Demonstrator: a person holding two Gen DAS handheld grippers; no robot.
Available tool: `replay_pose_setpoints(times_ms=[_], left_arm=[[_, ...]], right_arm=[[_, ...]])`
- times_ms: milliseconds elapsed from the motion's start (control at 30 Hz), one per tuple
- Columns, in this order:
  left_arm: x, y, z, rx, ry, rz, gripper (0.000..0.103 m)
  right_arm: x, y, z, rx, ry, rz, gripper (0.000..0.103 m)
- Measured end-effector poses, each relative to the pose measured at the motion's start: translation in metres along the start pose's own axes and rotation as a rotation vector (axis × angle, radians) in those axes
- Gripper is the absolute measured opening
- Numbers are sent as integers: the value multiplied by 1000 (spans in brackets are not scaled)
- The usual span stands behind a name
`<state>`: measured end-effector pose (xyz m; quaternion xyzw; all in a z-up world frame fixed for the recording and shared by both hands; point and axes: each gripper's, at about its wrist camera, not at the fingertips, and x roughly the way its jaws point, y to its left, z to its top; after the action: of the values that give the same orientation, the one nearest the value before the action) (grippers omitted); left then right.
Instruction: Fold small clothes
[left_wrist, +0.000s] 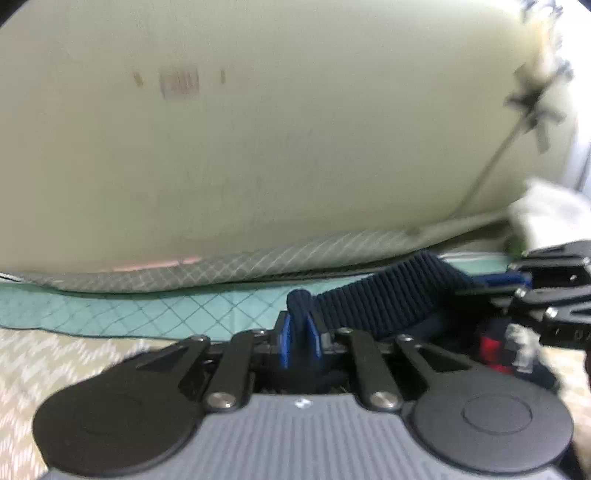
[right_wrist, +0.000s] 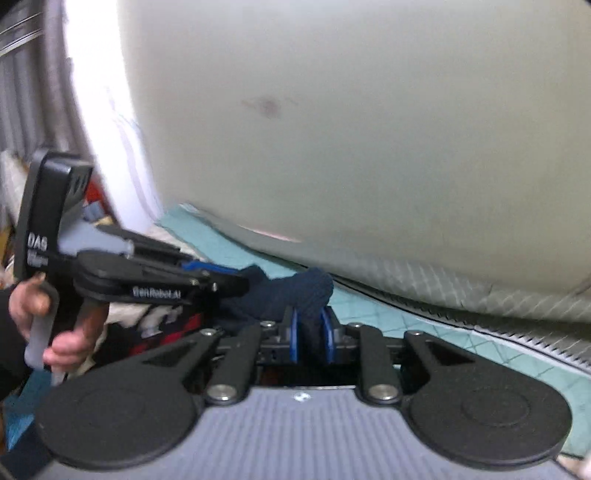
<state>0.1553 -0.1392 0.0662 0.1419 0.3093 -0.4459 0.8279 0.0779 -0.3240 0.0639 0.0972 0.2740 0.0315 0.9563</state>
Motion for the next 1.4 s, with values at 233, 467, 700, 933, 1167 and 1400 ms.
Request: replay_pose_setpoints(times_ms=[233, 467, 700, 933, 1167, 1400], left_arm=[[-121, -27, -83, -4, -121, -37, 11], [-140, -39, -169, -47, -16, -71, 17], [-166, -12, -191, -126, -11, -135, 35], [-163, 39, -151, -290, -134, -143, 34], [-79, 52, -148, -317, 38, 4, 21], [-156, 52, -182, -281, -2, 35, 41]], right_arm=[[-105, 79, -67, -138, -54, 43, 14], [-132, 125, -159, -160, -12, 5, 15], [-141, 120, -182, -80, 2, -9, 47], [-167, 96, -158, 126, -142, -62, 45], [-111, 69, -166, 59, -36, -262, 29], [-170, 73, -175, 208, -72, -151, 52]])
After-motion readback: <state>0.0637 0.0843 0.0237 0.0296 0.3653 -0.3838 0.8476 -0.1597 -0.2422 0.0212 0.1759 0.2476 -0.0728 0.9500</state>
